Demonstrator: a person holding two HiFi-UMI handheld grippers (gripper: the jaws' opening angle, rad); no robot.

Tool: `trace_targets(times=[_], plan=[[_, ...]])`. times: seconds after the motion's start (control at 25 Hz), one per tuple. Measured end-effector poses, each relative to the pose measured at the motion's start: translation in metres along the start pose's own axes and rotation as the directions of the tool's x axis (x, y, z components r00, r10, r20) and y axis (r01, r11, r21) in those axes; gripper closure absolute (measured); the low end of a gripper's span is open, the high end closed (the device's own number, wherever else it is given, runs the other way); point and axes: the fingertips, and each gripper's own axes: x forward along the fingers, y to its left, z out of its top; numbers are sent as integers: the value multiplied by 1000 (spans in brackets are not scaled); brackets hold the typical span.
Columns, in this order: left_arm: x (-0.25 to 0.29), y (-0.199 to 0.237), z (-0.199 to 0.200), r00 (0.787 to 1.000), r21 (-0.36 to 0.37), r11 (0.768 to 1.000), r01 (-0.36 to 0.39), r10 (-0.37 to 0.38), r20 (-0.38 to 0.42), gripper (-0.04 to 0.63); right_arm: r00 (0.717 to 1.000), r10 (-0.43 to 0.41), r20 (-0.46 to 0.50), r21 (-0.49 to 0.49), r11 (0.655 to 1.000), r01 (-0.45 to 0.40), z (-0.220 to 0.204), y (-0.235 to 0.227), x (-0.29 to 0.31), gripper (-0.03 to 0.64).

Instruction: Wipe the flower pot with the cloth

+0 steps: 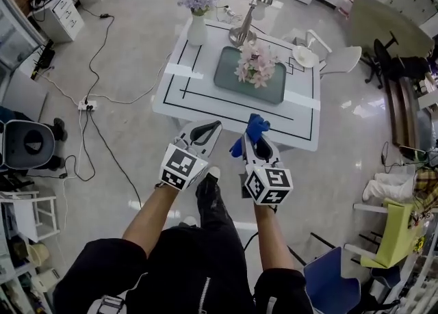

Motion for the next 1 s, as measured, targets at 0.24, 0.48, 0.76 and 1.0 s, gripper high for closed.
trace_targets(times=[0.24,0.48,0.76,1.0], plan=[[69,47,2,999,-29,999,-14,13,-45,591,999,13,-40,23,1000,-12,16,-44,68,523],[111,74,-17,994,-57,998,-8,2,-108,591,995,26,-93,56,998,-21,7,-70,116,523],[135,100,-34,990,-76,997,10,-21,-140,591,990,21,-138,95,995,-8,-14,-76,157,523],[150,122,-53,983,-90,992,87,-100,-151,591,986,-70,-151,60,995,80,-20,-86,189,523]])
